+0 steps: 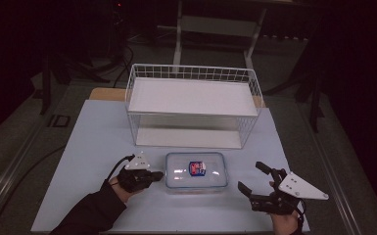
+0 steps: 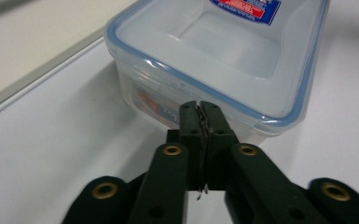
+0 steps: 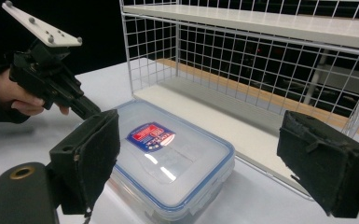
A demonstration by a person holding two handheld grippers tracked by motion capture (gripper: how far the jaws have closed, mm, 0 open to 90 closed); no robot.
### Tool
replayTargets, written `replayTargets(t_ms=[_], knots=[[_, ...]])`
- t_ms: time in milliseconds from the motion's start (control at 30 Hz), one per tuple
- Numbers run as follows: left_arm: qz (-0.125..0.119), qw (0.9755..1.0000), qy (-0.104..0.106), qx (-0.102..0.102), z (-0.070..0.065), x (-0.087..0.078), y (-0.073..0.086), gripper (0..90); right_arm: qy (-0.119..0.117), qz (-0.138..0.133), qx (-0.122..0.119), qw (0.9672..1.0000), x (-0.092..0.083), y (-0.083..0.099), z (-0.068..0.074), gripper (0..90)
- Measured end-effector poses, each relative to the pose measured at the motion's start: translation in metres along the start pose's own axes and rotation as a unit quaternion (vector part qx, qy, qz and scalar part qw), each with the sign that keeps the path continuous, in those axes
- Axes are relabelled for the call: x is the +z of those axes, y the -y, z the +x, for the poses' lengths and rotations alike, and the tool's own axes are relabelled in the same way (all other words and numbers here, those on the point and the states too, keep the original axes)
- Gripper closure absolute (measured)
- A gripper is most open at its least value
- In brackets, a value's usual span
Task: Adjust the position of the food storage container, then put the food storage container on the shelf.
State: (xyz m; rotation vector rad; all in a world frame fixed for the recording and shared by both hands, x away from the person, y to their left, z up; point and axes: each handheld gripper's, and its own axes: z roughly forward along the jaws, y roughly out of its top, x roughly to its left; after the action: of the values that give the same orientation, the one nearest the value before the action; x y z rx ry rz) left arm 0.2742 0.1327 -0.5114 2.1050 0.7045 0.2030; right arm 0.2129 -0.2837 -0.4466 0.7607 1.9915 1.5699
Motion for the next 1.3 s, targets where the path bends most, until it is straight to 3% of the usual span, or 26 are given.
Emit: replayTargets(t_ms=[133, 200, 267, 333, 367, 400, 467, 533, 733, 833, 933, 1100, 1200, 1300], knots=[[-0.023, 0.9996, 0.015, -0.001, -0.001, -0.012, -0.005, 65.7, 0.0, 0.003, 0.002, 1.0, 0.001, 0.001, 0.001, 12.8], [-0.036, 0.9991, 0.021, -0.005, -0.004, -0.02, -0.01, 50.4, 0.001, 0.006, -0.002, 1.0, 0.003, 0.002, 0.002, 12.8], [-0.046, 0.9989, 0.01, -0.005, -0.008, -0.027, -0.014, 33.9, 0.001, 0.009, -0.006, 0.9999, 0.004, 0.003, 0.002, 12.9], [-0.051, 0.9985, 0.02, -0.005, -0.012, -0.03, -0.018, 22.0, 0.002, 0.016, -0.015, 0.9998, 0.006, 0.003, 0.003, 12.9], [-0.066, 0.9975, 0.025, -0.004, -0.016, -0.034, -0.021, 15.0, 0.003, 0.017, -0.015, 0.9998, 0.007, 0.003, 0.003, 12.9], [-0.066, 0.9975, 0.025, -0.004, -0.016, -0.034, -0.021, 14.3, 0.001, 0.017, -0.013, 0.9998, 0.008, 0.003, 0.003, 12.9], [-0.084, 0.9947, 0.054, -0.026, -0.017, -0.037, -0.026, 9.9, -0.002, 0.021, -0.008, 0.9997, 0.011, 0.003, 0.002, 12.3], [-0.083, 0.9945, 0.056, -0.031, -0.018, -0.038, -0.028, 2.4, -0.002, 0.028, -0.006, 0.9996, 0.014, 0.004, 0.002, 11.4], [-0.082, 0.9939, 0.062, -0.04, -0.019, -0.038, -0.042, 2.0, 0.002, 0.033, -0.014, 0.9994, 0.019, 0.004, 0.003, 11.3], [-0.093, 0.992, 0.07, -0.05, -0.015, -0.034, -0.048, 1.9, 0.007, 0.027, -0.016, 0.9995, 0.02, 0.001, 0.002, 11.1], [-0.088, 0.9908, 0.082, -0.063, -0.009, -0.031, -0.053, 2.0, 0.008, 0.021, -0.018, 0.9996, 0.021, -0.003, -0.001, 11.1], [-0.083, 0.9905, 0.075, -0.079, -0.003, -0.028, -0.063, 2.1, 0.022, 0.008, -0.016, 0.9996, 0.027, -0.009, -0.006, 11.1], [-0.075, 0.9884, 0.08, -0.105, 0.005, -0.023, -0.066, 2.1, 0.029, 0.005, -0.024, 0.9993, 0.034, -0.012, -0.007, 11.2], [-0.064, 0.9857, 0.075, -0.137, 0.012, -0.016, -0.065, 2.7, 0.025, 0.011, -0.015, 0.9995, 0.041, -0.012, -0.01, 14.0]])
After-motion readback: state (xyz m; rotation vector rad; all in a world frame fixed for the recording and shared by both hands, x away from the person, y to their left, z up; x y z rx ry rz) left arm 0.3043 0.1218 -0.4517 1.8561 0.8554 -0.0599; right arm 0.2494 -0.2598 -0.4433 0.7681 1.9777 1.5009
